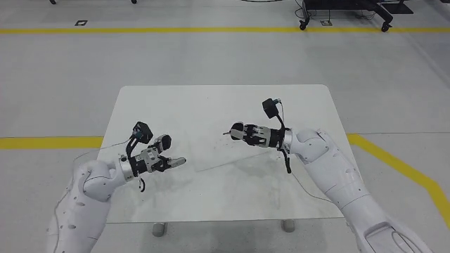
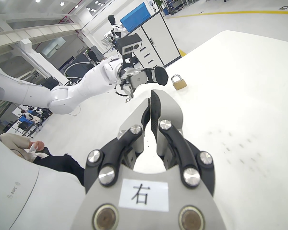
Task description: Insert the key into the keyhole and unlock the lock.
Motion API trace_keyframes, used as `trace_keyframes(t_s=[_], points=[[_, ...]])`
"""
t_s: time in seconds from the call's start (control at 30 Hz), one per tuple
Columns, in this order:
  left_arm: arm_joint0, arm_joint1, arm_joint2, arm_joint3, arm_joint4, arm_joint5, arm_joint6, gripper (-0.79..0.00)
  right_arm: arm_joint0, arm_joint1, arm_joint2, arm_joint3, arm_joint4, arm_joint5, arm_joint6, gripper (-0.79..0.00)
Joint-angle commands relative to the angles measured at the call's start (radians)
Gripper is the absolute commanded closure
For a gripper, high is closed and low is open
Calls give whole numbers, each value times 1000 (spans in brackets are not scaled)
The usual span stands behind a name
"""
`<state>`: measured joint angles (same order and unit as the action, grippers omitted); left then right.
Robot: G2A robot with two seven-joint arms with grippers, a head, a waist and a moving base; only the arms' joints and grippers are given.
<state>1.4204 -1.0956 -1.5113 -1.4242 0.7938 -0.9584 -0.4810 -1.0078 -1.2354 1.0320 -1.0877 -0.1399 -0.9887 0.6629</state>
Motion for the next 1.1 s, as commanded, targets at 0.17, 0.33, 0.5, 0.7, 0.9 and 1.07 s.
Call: trace_keyframes(t_s=[0.17, 0.33, 0.5, 0.7, 0.9, 1.07], points=[[122, 3, -60, -61, 299, 253, 194, -785, 0, 0, 0, 0, 0, 0, 0, 0], [107, -2, -48, -15, 307, 305, 303, -785, 0, 0, 0, 0, 0, 0, 0, 0], [48, -8, -16, 66, 351, 390, 347, -680, 0, 0, 0, 0, 0, 0, 0, 0], [-21, -13, 32, 137, 349, 381, 306, -554, 0, 0, 0, 0, 0, 0, 0, 0], [-41, -12, 40, 163, 345, 377, 312, -382, 0, 0, 0, 0, 0, 0, 0, 0], [-52, -11, 47, 178, 344, 376, 307, 0, 0, 0, 0, 0, 0, 0, 0, 0]])
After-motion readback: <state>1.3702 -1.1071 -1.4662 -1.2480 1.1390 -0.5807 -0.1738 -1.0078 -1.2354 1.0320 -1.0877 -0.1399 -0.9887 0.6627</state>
